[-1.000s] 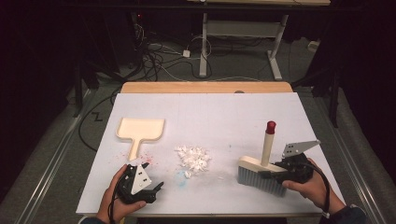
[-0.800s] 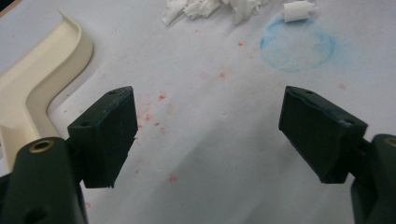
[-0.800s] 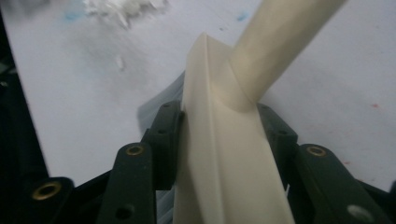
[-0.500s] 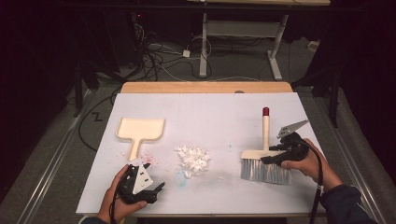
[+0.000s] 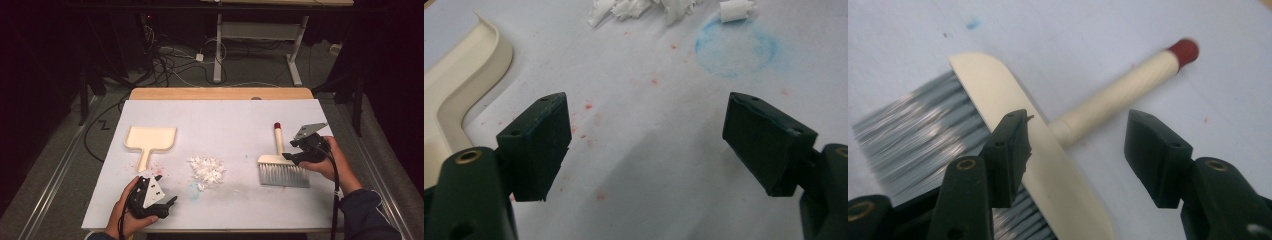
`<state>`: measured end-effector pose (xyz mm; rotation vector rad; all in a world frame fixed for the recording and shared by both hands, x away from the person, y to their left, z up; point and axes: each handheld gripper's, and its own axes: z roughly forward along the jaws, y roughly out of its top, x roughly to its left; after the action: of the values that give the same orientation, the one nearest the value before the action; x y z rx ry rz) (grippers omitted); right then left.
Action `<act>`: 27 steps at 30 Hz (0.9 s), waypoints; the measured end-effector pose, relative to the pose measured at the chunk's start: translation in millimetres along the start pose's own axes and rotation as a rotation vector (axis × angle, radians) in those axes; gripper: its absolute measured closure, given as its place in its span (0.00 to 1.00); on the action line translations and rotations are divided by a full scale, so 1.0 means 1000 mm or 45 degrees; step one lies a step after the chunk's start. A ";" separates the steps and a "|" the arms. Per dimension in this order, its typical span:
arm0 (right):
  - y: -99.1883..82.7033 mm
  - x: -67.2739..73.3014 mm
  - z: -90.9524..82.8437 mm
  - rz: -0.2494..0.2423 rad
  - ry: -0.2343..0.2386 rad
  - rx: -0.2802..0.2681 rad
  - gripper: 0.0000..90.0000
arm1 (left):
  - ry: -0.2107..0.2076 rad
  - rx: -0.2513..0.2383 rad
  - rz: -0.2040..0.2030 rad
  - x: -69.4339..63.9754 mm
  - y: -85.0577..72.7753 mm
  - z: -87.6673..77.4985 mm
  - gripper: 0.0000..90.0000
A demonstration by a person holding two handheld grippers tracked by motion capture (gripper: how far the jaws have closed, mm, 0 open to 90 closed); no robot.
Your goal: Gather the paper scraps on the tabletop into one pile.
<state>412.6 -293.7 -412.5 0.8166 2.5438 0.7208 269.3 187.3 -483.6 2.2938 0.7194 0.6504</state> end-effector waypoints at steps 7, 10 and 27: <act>-0.004 0.007 -0.025 0.063 -0.080 -0.279 0.42 | 0.007 -0.012 -0.004 0.000 0.000 -0.001 0.21; -0.008 0.015 -0.036 0.080 -0.100 -0.377 0.39 | 0.009 -0.014 -0.003 0.001 0.000 -0.002 0.21; -0.071 0.092 -0.051 0.097 -0.307 -0.670 0.27 | 0.052 -0.058 -0.058 0.004 0.003 -0.005 0.19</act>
<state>286.8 -304.3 -429.2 0.7606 1.9823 1.1697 270.0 190.4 -477.4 2.2216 0.7658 0.6877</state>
